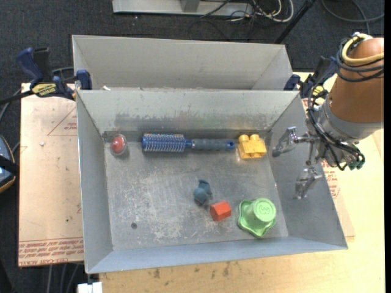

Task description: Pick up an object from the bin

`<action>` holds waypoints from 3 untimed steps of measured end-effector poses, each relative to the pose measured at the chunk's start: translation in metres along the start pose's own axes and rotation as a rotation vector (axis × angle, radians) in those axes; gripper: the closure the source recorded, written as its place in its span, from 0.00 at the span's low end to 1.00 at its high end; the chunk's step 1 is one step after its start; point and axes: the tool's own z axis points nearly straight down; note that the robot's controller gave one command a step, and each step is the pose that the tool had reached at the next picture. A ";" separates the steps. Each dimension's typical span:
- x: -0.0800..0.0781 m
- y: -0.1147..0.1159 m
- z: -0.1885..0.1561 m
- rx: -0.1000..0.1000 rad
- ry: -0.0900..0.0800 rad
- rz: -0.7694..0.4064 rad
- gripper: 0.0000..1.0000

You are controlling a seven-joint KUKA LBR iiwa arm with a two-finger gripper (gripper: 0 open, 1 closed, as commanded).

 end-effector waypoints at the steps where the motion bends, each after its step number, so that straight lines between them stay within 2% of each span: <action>1: 0.057 0.000 0.088 -0.005 0.011 -0.057 0.00; 2: 0.027 0.015 0.172 -0.002 -0.001 -0.078 0.00; 3: 0.026 0.014 0.168 0.001 -0.004 -0.077 1.00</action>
Offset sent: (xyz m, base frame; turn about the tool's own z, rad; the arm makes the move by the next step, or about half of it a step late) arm -0.0520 -0.0138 -0.0838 -0.0611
